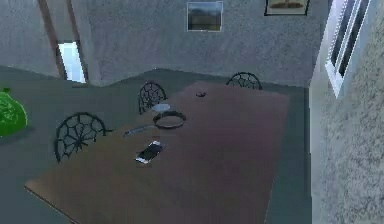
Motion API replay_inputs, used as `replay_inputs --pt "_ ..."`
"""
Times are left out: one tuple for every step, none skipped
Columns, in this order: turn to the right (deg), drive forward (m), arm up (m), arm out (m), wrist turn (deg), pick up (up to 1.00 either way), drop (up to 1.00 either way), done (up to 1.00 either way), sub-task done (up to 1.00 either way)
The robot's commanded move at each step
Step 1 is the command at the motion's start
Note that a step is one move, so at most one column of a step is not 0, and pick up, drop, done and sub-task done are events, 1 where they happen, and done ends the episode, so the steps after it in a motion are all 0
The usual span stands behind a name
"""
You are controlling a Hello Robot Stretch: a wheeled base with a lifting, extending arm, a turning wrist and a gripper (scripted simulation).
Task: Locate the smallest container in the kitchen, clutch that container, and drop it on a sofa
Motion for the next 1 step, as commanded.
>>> replay_inputs --pt "-45.0 0.00 0.00 0.00 0.0 0.00 0.00 0.00 0.00"
